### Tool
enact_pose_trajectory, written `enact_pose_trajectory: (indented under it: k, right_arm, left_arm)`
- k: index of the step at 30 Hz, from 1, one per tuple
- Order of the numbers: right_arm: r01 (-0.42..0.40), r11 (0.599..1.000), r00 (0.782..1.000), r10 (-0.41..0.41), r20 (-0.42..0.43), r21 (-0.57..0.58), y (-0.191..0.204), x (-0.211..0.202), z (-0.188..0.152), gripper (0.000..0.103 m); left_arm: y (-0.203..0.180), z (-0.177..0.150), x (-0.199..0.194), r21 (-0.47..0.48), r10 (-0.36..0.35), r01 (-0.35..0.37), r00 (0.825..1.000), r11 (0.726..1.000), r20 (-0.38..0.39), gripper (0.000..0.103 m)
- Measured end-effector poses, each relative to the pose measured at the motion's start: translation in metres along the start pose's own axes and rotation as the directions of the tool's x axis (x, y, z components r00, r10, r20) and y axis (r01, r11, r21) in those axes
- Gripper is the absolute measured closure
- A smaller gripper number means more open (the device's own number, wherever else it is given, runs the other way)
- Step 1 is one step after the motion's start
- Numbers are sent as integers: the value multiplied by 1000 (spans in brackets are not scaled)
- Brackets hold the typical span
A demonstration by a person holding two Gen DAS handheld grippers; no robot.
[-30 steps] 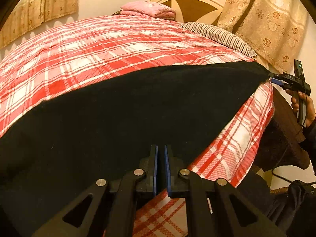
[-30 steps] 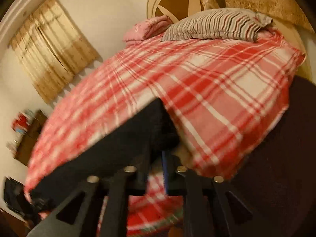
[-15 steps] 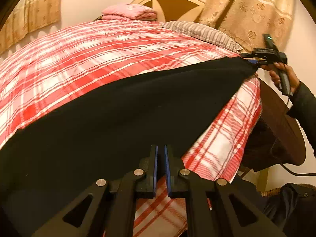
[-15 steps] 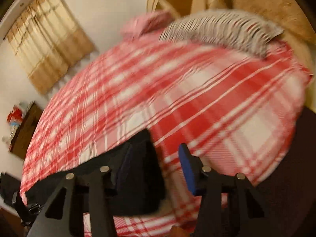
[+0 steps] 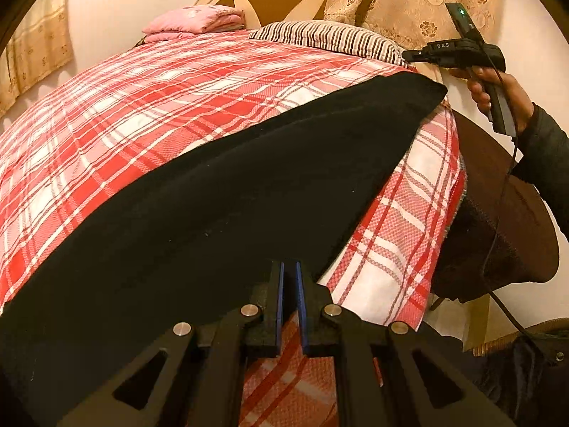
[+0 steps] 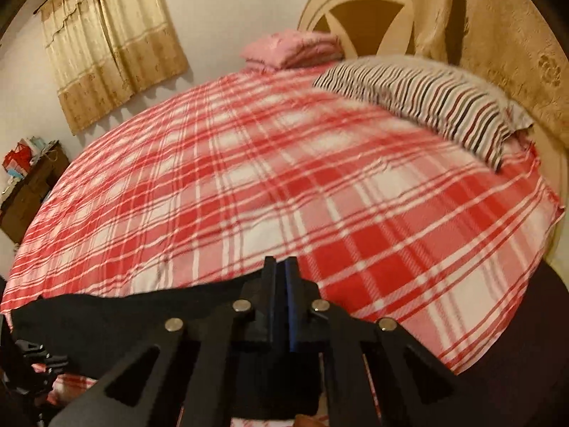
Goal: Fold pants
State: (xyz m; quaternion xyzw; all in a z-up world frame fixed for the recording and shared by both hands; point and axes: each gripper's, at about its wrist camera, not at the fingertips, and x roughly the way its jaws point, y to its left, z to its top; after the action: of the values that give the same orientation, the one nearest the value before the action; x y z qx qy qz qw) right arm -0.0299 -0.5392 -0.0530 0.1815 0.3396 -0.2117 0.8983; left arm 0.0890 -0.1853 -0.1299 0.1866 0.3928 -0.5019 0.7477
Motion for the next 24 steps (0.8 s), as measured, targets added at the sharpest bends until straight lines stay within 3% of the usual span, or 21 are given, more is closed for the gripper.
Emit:
enact_pose_trajectory:
  k: [3,5,6,7,9,11,12,13,21,24]
  right_arm:
    - [28,999,1000,-28,-9,17,-9,11,1,95]
    - [-3,1000,999,4,-48,29,-15,19,-2,95]
    - [-7,1000,997,9,-80,23,-16,21,-5,86]
    - [-8,1000,996,10,-90,17,-16,20,-8,54]
    - [-39,999,997,40,-68,23,-18,11,-12,2]
    - [-64,996,998,65,-11,62,-21,-1,-13,8]
    - [-73,995,997,74,-8,70,-21,-4,-13,21]
    - [-73,995,997,74,-13,71,-20,-5,-12,26]
    - [-122,990,992,124,-28,64,-8,1,-24,26]
    - [-130,988,991,133,-33,81,-10,3,-27,20]
  left_arm:
    - [-1,0,4,2,13,-13,1000,1000,-12,96]
    - [-1,1,3,10,15,-15,1000,1000,-7,96]
    - [-1,1,2,13,10,-10,1000,1000,-5,96]
    - [0,2,3,13,2,-2,1000,1000,-4,96]
    - [0,6,6,-1,-3,2,1000,1000,-12,95]
    - [0,9,9,-5,-4,4,1000,1000,-16,95]
    - [-4,11,9,5,-9,9,1000,1000,-15,95]
    - [-7,12,9,14,-9,10,1000,1000,-14,95]
    - [-30,14,18,106,4,1,999,994,-48,95]
    - [-34,16,26,132,33,-25,998,991,-56,94]
